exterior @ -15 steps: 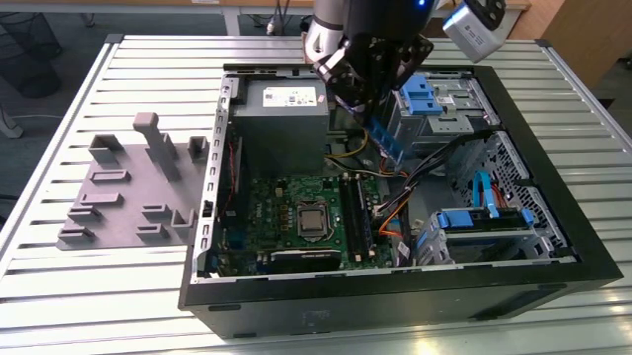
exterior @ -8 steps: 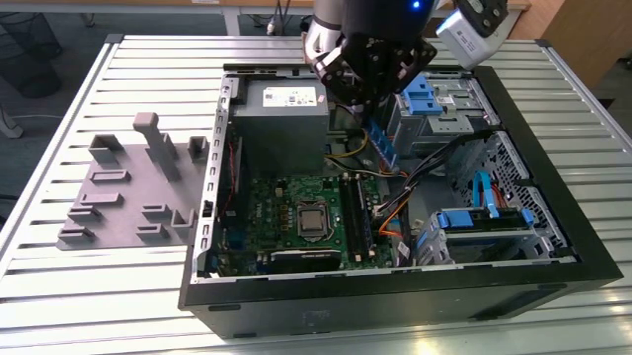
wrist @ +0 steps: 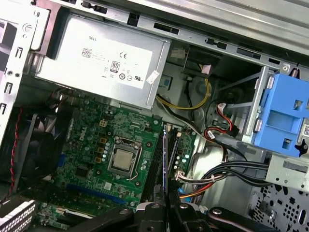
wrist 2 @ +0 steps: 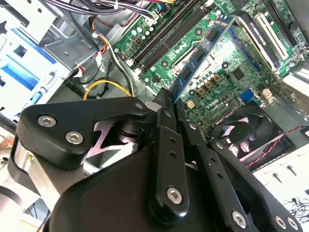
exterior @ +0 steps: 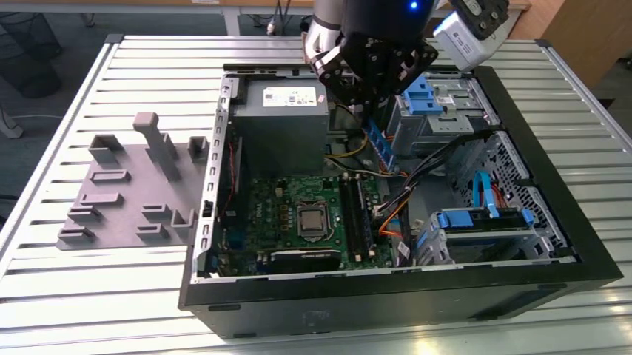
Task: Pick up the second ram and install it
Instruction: 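Insert the second ram into the second slot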
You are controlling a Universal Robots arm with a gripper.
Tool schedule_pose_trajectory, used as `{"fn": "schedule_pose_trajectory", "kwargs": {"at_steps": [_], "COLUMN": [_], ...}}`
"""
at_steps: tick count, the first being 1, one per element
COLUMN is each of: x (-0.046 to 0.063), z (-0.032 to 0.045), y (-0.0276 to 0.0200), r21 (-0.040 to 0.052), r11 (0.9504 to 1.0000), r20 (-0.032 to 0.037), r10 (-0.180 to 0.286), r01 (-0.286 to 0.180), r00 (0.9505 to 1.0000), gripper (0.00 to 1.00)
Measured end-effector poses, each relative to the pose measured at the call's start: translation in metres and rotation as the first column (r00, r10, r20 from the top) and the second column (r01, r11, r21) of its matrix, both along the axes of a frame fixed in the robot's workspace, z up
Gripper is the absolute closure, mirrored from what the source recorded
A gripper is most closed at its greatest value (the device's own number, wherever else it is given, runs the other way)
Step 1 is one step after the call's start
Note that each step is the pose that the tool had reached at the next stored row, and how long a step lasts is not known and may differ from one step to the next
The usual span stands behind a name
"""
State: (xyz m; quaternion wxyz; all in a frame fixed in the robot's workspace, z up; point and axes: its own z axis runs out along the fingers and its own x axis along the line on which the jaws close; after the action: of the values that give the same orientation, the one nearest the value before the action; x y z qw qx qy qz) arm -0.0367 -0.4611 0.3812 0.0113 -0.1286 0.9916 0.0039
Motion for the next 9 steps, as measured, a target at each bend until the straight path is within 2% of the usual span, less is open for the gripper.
{"fn": "schedule_pose_trajectory", "kwargs": {"at_steps": [9], "x": [0.0000], "z": [0.0000], "y": [0.0000], "r21": [0.0000], "r11": [1.0000], "r20": [0.0000], "r10": [-0.008], "r01": [0.008], "r00": [1.0000], "gripper": [0.86]}}
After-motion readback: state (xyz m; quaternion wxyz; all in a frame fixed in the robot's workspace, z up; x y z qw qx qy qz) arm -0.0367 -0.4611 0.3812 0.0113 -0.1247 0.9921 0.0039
